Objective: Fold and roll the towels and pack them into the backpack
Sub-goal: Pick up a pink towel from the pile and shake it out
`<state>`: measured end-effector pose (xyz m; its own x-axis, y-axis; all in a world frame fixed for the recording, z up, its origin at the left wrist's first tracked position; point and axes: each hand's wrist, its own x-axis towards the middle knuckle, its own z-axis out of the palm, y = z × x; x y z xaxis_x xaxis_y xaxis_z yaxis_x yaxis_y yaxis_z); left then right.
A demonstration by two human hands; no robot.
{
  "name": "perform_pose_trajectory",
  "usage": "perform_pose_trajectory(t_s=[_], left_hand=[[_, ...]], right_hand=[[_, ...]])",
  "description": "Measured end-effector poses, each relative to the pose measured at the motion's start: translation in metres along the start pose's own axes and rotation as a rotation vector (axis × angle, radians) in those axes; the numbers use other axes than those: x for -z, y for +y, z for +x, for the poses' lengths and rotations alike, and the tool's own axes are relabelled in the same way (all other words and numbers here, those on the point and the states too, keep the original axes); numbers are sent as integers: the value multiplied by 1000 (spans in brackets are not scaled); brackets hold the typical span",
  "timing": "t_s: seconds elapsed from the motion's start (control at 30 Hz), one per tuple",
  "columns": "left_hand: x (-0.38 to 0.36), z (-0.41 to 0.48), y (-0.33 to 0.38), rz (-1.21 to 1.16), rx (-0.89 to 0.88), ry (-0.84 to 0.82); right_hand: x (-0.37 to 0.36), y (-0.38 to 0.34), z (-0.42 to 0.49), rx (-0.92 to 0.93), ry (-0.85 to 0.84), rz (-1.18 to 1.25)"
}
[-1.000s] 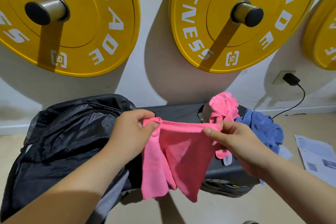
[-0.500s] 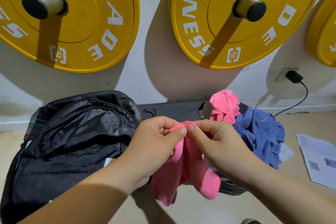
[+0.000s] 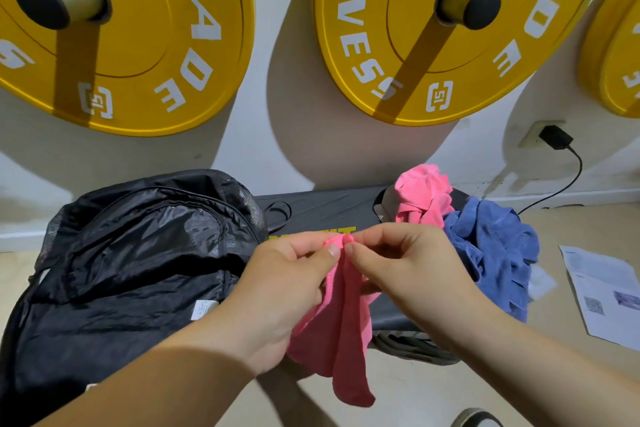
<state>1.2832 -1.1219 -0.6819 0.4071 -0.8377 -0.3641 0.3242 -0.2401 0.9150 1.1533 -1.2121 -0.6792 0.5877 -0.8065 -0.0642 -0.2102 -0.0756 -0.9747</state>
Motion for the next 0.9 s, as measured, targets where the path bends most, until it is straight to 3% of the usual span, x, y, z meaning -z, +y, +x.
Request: perform_pose_trajectory(t_s=[0.1,0.23,0.5,0.67,0.9], left_hand=[[-1,0,-1,38,-8,-63],[-5,-4,1,-6,-34,-30],[-2,-1,-4,106,-106,88],[-1,-1,-1,166,-179,92],[12,2,6,289,-241,28]], right_hand=[[0,2,-1,38,29,-53],[1,2,0,121,67,-149],[-4,-5,-4,171,-71,-314],[-4,-8,-7,141,-215,-328],[7,1,0,70,-226,-157]])
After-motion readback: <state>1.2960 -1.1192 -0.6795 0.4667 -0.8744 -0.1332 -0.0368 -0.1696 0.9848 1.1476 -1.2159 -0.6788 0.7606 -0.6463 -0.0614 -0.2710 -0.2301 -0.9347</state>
